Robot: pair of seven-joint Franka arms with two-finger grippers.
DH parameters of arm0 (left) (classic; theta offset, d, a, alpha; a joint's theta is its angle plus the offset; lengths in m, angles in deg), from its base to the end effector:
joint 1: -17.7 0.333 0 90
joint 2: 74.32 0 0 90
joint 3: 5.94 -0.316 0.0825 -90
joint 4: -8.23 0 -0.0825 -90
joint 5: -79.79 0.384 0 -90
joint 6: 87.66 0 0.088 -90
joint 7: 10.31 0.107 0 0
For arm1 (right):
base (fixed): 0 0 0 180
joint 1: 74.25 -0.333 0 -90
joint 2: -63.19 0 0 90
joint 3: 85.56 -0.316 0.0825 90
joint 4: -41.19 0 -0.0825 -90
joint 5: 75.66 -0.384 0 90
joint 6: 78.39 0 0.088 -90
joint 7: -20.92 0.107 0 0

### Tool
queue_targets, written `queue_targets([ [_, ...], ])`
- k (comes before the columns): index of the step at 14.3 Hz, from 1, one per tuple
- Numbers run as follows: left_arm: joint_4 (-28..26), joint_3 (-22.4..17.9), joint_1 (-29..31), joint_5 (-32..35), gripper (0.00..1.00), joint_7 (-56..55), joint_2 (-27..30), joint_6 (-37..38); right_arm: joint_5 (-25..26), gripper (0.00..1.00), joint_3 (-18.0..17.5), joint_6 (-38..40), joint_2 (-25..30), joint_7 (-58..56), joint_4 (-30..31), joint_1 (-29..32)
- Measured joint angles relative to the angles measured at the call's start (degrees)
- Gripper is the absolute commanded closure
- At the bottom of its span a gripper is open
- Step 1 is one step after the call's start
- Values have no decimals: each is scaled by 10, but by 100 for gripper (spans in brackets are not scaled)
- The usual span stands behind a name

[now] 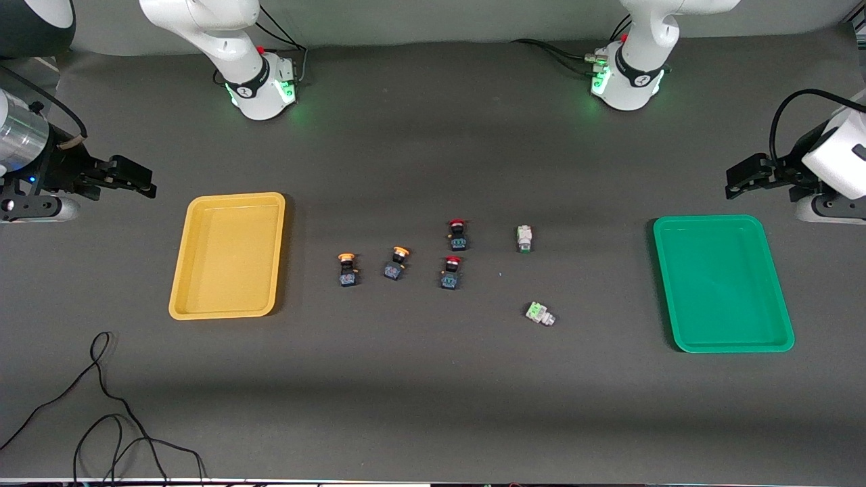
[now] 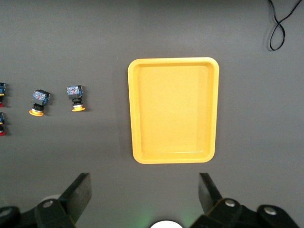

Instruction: Place green and yellow buttons in trays

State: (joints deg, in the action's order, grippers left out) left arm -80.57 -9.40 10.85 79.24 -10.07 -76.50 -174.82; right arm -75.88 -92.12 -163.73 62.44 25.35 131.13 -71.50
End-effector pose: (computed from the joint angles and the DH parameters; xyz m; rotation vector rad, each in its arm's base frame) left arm 0.5594 -0.0349 0.6090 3.1328 -0.0995 -0.1047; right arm 0.5480 0.0365 0.6111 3.1367 -0.0167 -0.1466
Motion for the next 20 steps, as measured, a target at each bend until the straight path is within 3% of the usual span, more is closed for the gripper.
queue_targets([
  [20,-9,3,-4,0,0,-1,0,0,0,0,3,-1,0,0,0,2],
])
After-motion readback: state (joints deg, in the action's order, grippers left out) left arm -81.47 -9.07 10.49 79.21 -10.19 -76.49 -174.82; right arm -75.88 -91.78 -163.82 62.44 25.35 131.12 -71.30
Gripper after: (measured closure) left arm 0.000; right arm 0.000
